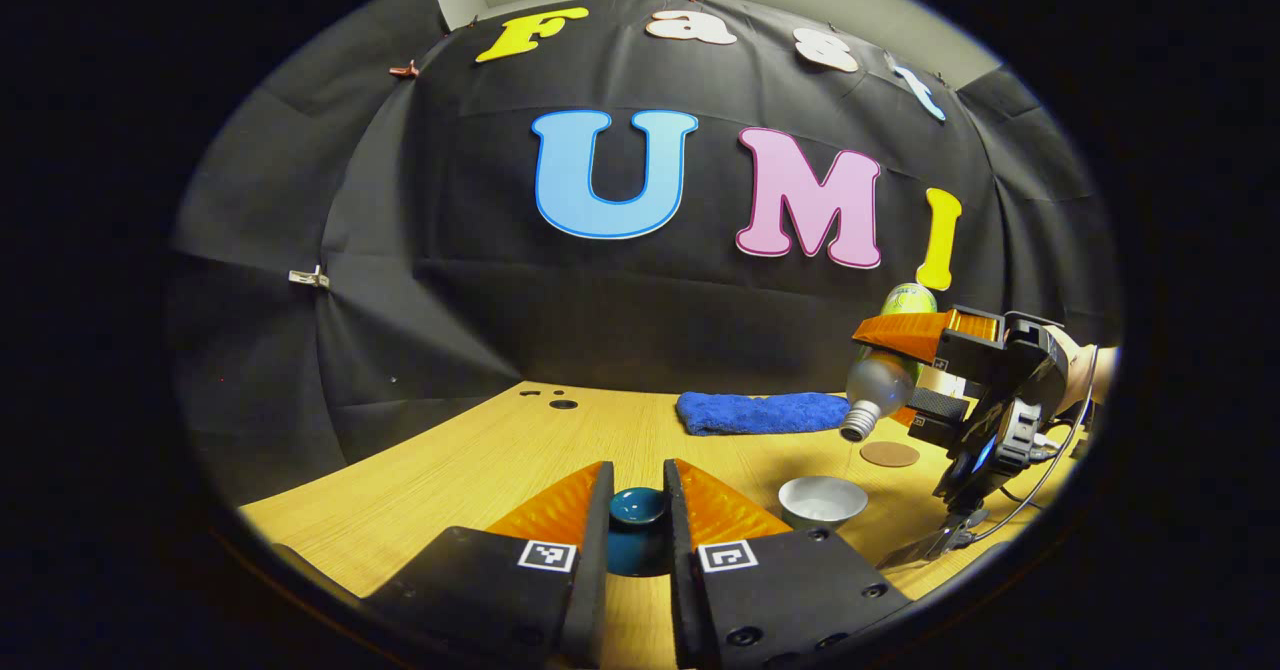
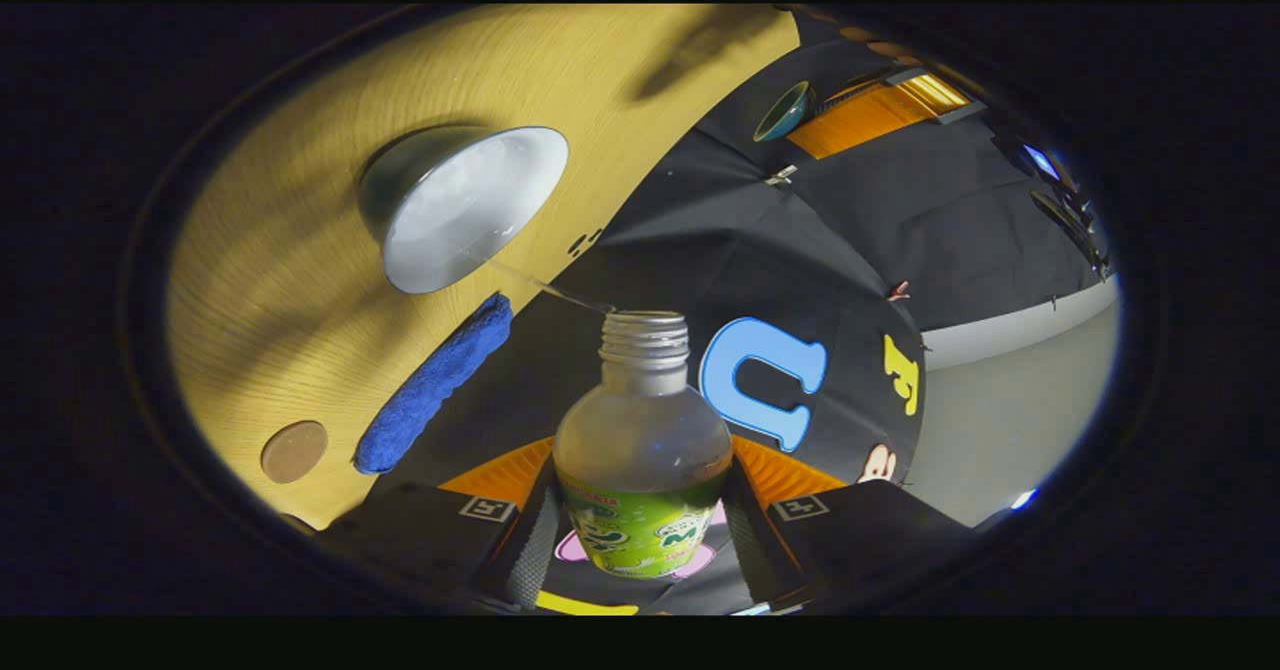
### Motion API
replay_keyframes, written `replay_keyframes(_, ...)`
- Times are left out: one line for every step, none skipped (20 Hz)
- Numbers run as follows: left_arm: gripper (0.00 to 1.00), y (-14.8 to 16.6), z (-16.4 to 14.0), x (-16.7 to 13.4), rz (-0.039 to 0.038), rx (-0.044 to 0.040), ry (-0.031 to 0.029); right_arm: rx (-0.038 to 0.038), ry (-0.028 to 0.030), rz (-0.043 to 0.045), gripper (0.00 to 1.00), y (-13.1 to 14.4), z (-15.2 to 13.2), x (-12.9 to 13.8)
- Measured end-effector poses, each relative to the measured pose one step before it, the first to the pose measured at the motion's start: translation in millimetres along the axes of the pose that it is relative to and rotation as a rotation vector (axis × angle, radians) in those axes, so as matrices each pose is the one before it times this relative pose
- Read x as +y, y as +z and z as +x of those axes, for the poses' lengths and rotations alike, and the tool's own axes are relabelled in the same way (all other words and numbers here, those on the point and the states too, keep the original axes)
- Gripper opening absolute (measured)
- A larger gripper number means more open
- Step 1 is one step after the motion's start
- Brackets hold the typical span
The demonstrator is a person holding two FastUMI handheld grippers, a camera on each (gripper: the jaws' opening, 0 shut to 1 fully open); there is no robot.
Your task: Open the teacup lid with one hand, grasp the water bottle and pour water into the teacup with the other hand; after pouring, place the water bottle on the coaster and then close the teacup lid.
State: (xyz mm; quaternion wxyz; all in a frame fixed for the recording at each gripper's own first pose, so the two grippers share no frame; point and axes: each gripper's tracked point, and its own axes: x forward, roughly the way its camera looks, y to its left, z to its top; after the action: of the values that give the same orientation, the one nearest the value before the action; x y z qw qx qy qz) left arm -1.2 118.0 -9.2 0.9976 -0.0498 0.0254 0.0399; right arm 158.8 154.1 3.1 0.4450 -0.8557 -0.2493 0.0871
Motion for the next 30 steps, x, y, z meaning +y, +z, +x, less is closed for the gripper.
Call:
replay_keyframes(0.3, -0.76, -0.48, -1.0, -0.00089, 0.00167, 0.00019, -0.00171, -0.00056, -0.00088, 0.77, 0.4, -0.28, -0.3)
replay_keyframes(0.33, 0.08, -0.2, 0.64, -0.00229, -0.00069, -0.00096, -0.00228, -0.00012, -0.00183, 0.8, -0.4, 0.13, 0.41)
replay_keyframes(0.33, 0.56, -0.48, -0.5, -0.00119, 0.00001, -0.00125, -0.00133, -0.00142, -0.0048, 0.77, 1.39, 0.12, -0.36)
replay_keyframes(0.3, -0.7, 0.34, -0.12, -0.00101, -0.00008, -0.00014, -0.00017, -0.00079, -0.0049, 0.77, 1.27, 0.43, 0.13)
replay_keyframes(0.3, 0.22, 0.28, -0.89, -0.00032, -0.00011, -0.00156, -0.00009, 0.00082, -0.00337, 0.77, -0.27, -0.21, 0.44)
replay_keyframes(0.3, 0.25, -0.05, -0.16, 0.00071, 0.00094, -0.00042, 0.00046, 0.00072, -0.00109, 0.77, -0.29, 0.73, 0.65)
replay_keyframes(0.3, -0.67, -0.16, -0.02, 0.00033, 0.00062, -0.00377, 0.00146, 0.00111, 0.00077, 0.77, -0.69, -0.69, 0.38)
replay_keyframes(0.3, -0.78, 0.81, -1.25, 0.00045, 0.00279, -0.00312, 0.00014, 0.0007, -0.0003, 0.77, 0.05, 0.14, -0.19)
replay_keyframes(0.3, -0.65, -0.51, 0.94, -0.00105, 0.00082, 0.0013, 0.00052, -0.00074, -0.00108, 0.77, 0.5, -0.37, -0.51)
replay_keyframes(0.3, 0.75, 0.11, 0.55, -0.00148, 0.00005, 0.00033, -0.00232, -0.00189, -0.00305, 0.77, 0.32, 0.47, -0.66)
replay_keyframes(0.33, -0.93, -0.54, -0.34, 0.00018, 0.00083, 0.00077, -0.00324, -0.00334, -0.00376, 0.77, 0.09, -0.83, -1.04)
replay_keyframes(0.3, -0.09, -0.13, 0.09, -0.00038, 0.00007, 0.00027, -0.00284, -0.00137, -0.00248, 0.8, 1.13, 0.58, 0.17)
replay_keyframes(0.3, 0.16, 0.0, -0.31, -0.00041, -0.00035, 0.0007, -0.00168, 0.00218, -0.00313, 0.77, 0.55, -0.6, 1.13)
replay_keyframes(0.3, 0.32, -0.42, -0.33, 0.00088, -0.00004, -0.00083, 0.00183, 0.00116, -0.00292, 0.77, -0.09, 0.4, 1.2)
replay_keyframes(0.3, 0.18, 0.03, -1.12, 0.0006, -0.00046, -0.00159, 0.00053, 0.00168, -0.00131, 0.77, 0.08, -0.05, 1.03)
replay_keyframes(0.3, 1.08, -0.02, -0.56, 0.00154, 0.00105, -0.00332, 0.00299, 0.00135, 0.00102, 0.75, -0.37, 0.4, 0.49)
replay_keyframes(0.3, -1.18, 0.49, -1.29, 0.0029, 0.00253, -0.00273, 0.00443, 0.00205, 0.00588, 0.75, -1.17, -0.56, 0.81)
replay_keyframes(0.3, 0.0, -0.16, 0.6, -0.0002, -0.00029, 0.00101, 0.00716, 0.00285, 0.00967, 0.77, -1.79, 0.03, -0.11)
replay_keyframes(0.3, -0.02, -0.36, 0.28, 0.00011, -0.00131, 0.00059, 0.00577, 0.00335, 0.01106, 0.75, -1.57, -0.38, 0.13)
replay_keyframes(0.3, 0.71, 0.14, 0.8, 0.00094, -0.0003, 0.00351, 0.00616, 0.00045, 0.00978, 0.77, -0.99, 0.03, -0.04)
replay_keyframes(0.3, 0.68, -0.2, 0.32, -0.00037, -0.00112, 0.0017, 0.00347, 0.00363, 0.0127, 0.78, -1.3, -1.66, 0.18)
replay_keyframes(0.3, 0.72, -0.34, 0.37, -0.00072, -0.00186, 0.00238, 0.00526, 0.00692, 0.0268, 0.78, -0.3, -0.14, 1.42)
replay_keyframes(0.3, 0.11, -0.67, -0.08, -0.0013, -0.0005, 0.00226, 0.0059, 0.01367, 0.03524, 0.77, -0.32, -1.45, 3.2)
replay_keyframes(0.3, 0.96, -0.37, 0.84, -0.00297, -0.00138, 0.00263, 0.00846, 0.01619, 0.04635, 0.77, -0.86, -0.21, 4.86)
replay_keyframes(0.3, -1.29, -0.16, -0.01, -0.00327, 0.00116, 0.00246, 0.00195, 0.01152, 0.03029, 0.78, 2.06, -0.39, 3.38)
replay_keyframes(0.3, 0.55, -0.47, 0.13, -0.00152, 0.00192, 0.0004, 0.00545, 0.00353, 0.02215, 0.77, 1.77, 0.21, 1.15)
replay_keyframes(0.3, -0.69, -0.87, 0.0, 0.00007, 0.00194, 0.0022, 0.00412, 0.00678, 0.02551, 0.75, 0.45, -1.45, 2.99)
replay_keyframes(0.3, 1.2, -1.3, 0.48, 0.00106, -0.0006, 0.0029, 0.00781, 0.01585, 0.04205, 0.78, -0.45, 0.2, 5.61)
replay_keyframes(0.28, 1.08, -0.45, 0.2, 0.00146, -0.00176, 0.00179, 0.00822, 0.02317, 0.06088, 0.78, -0.94, -0.64, 6.9)
replay_keyframes(0.3, 1.89, -1.33, 0.42, 0.00176, -0.00239, 0.00314, 0.01202, 0.02639, 0.07078, 0.78, -0.96, -1.29, 8.27)
